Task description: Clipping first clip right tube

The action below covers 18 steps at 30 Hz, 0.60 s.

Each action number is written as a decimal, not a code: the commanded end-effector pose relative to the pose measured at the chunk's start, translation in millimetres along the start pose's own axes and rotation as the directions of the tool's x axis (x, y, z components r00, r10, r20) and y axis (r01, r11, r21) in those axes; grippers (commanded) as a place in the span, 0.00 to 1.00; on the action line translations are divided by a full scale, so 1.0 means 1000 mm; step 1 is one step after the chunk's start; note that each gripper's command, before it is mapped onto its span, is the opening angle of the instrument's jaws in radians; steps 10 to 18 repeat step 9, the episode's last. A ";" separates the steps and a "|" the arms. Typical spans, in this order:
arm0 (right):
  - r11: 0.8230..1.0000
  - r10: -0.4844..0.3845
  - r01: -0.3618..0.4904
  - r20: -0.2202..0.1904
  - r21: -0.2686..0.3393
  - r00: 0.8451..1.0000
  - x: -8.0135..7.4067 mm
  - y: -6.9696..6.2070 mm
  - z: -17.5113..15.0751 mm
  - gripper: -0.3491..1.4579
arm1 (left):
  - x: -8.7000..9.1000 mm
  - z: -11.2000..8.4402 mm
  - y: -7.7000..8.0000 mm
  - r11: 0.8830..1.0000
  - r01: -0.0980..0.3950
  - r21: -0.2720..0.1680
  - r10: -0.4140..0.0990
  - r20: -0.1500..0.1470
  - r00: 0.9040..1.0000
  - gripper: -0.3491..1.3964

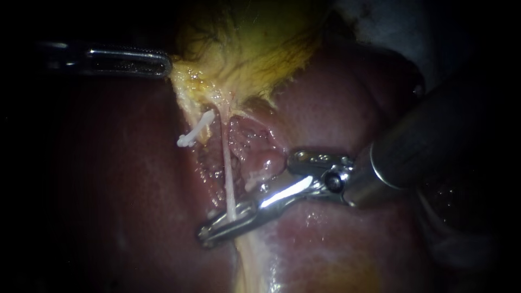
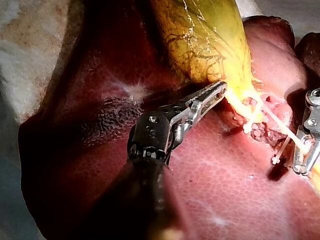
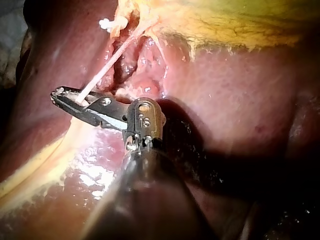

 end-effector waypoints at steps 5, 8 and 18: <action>1.000 -0.002 0.002 0.000 0.000 1.000 -0.0001 0.0001 0.0000 0.00 | 0.0000 0.0000 0.0000 1.000 0.000 0.000 0.000 0.000 1.000 0.00; 1.000 -0.002 0.002 0.000 0.000 1.000 -0.0001 0.0001 0.0000 0.00 | 0.0000 0.0000 0.0000 1.000 0.000 0.000 0.000 0.000 1.000 0.00; 1.000 -0.002 0.002 0.000 0.000 1.000 -0.0001 0.0001 0.0000 0.00 | 0.0000 0.0000 0.0000 1.000 0.000 0.000 0.000 0.000 1.000 0.00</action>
